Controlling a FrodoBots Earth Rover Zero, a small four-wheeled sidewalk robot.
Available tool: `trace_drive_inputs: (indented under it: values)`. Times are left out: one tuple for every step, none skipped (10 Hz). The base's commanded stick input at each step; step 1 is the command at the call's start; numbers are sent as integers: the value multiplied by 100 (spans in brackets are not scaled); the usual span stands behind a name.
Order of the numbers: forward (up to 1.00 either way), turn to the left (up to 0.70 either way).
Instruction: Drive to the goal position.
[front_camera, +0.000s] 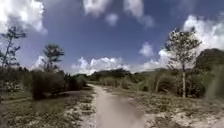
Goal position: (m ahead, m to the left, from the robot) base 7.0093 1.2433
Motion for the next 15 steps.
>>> trace_drive_inputs:
  values:
    - [70, 0]
    - [70, 0]
    - [70, 0]
    - [70, 0]
    - [70, 31]
    - [70, 15]
    - [70, 0]
    - [70, 0]
    - [70, 0]
    - [70, 0]
    - [70, 0]
    - [70, 0]
    - [70, 0]
    - [70, 0]
    - [70, 0]
